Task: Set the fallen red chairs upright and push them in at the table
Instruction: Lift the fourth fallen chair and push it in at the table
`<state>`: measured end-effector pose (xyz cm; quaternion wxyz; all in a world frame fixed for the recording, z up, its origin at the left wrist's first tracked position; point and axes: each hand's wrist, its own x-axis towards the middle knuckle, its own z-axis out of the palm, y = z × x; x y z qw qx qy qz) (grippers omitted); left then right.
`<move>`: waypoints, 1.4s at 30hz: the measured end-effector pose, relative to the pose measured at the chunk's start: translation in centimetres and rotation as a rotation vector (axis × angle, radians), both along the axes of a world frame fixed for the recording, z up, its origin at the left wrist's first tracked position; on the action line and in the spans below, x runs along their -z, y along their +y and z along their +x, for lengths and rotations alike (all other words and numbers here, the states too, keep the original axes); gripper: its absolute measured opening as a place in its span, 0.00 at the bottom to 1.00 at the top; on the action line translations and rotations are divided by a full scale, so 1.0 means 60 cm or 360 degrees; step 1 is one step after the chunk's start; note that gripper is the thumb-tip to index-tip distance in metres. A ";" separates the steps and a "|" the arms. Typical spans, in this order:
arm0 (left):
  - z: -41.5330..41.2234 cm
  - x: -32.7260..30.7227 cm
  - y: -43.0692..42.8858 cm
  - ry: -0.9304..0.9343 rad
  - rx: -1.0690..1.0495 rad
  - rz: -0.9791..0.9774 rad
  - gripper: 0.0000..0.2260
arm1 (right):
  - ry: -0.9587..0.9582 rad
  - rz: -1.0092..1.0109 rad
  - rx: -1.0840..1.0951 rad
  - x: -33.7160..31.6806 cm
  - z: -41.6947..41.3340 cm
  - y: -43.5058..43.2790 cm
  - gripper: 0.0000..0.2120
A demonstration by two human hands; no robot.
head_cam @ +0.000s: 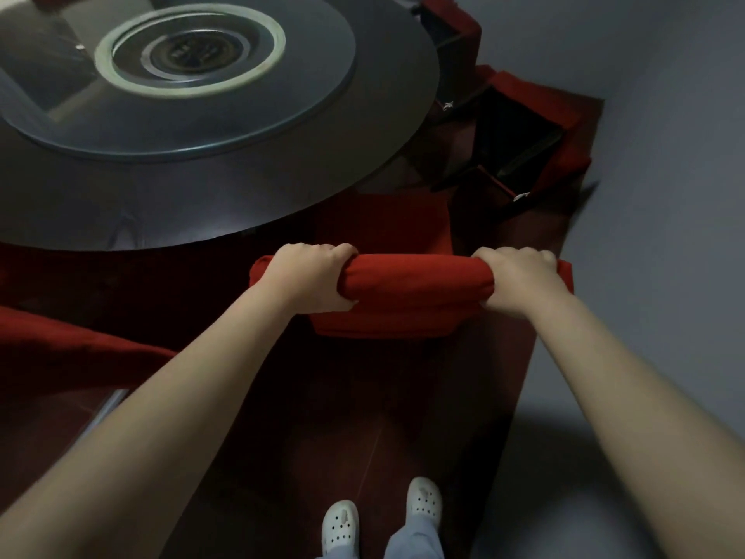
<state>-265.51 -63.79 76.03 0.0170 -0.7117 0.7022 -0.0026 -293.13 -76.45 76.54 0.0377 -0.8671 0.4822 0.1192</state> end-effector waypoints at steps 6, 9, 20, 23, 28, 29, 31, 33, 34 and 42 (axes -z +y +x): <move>-0.006 -0.009 0.007 0.0010 -0.0044 0.0102 0.36 | -0.0183 -0.0157 -0.0141 0.015 -0.013 -0.004 0.18; -0.001 -0.019 0.014 -0.0033 -0.0119 0.0244 0.41 | -0.0268 -0.0176 -0.0172 0.020 -0.017 -0.005 0.16; -0.096 -0.032 0.020 -0.0362 -0.0135 0.0259 0.26 | -0.0169 -0.0032 -0.0226 -0.006 -0.060 -0.050 0.24; -0.121 -0.021 0.037 -0.0342 -0.0190 0.0266 0.27 | -0.0182 -0.0027 -0.0300 -0.011 -0.064 -0.060 0.25; -0.131 -0.025 0.031 -0.0346 -0.0265 0.0250 0.26 | -0.0186 -0.0039 -0.0352 -0.013 -0.064 -0.071 0.26; -0.133 -0.026 0.028 -0.0346 -0.0272 0.0243 0.26 | -0.0189 -0.0038 -0.0352 -0.013 -0.065 -0.076 0.26; -0.137 -0.028 0.020 -0.0352 -0.0284 0.0227 0.25 | -0.0192 -0.0035 -0.0363 -0.014 -0.067 -0.086 0.26; -0.137 -0.028 0.012 -0.0359 -0.0294 0.0195 0.24 | -0.0200 -0.0034 -0.0373 -0.014 -0.067 -0.097 0.26; -0.136 -0.028 0.010 -0.0365 -0.0294 0.0182 0.24 | -0.0193 -0.0038 -0.0376 -0.013 -0.065 -0.100 0.26; -0.129 -0.021 0.009 -0.0395 -0.0338 0.0157 0.27 | -0.0180 -0.0064 -0.0407 -0.006 -0.060 -0.110 0.27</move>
